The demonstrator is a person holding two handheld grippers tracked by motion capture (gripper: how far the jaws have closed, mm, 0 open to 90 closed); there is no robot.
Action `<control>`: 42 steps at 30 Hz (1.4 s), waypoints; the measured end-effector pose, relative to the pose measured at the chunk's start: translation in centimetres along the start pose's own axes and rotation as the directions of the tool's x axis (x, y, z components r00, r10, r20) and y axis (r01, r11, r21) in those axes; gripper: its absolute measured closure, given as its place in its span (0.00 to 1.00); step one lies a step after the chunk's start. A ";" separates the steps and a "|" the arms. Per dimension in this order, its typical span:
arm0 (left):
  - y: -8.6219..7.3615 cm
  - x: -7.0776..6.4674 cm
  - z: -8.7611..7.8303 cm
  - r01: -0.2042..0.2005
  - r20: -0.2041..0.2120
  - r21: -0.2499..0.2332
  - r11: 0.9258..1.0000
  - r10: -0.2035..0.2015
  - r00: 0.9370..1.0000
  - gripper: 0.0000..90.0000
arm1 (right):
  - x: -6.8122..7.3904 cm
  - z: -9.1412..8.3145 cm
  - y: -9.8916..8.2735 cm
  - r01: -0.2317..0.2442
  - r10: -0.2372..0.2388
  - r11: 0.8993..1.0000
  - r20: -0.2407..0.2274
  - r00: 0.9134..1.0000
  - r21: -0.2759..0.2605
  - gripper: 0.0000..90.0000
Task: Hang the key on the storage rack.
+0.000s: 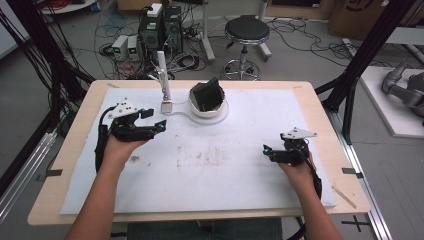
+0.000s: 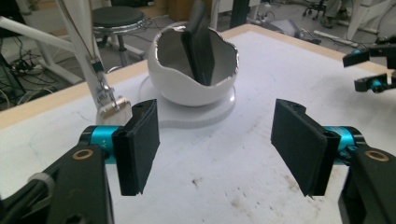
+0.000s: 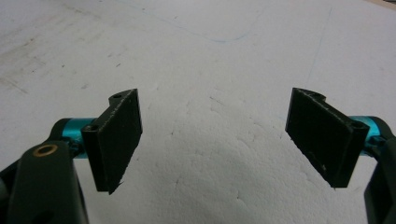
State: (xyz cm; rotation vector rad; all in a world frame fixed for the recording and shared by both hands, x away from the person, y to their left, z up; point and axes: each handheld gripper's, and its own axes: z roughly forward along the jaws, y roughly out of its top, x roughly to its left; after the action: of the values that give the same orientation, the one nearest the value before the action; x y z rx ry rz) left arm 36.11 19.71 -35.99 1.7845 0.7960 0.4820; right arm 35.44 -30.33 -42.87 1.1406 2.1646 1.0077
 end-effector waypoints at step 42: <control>-5.1 -0.1 0.2 0.021 0.110 0.053 0.998 -0.027 0.994 0.22 | -0.8 0.1 -0.2 -0.027 0.027 1.000 0.004 1.000 -0.009 0.21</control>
State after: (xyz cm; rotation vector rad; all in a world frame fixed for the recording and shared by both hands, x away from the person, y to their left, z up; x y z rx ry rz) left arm 34.70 20.53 -40.87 1.8305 0.7576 0.3459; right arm 35.87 -31.07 -42.98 1.1702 2.1450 1.0250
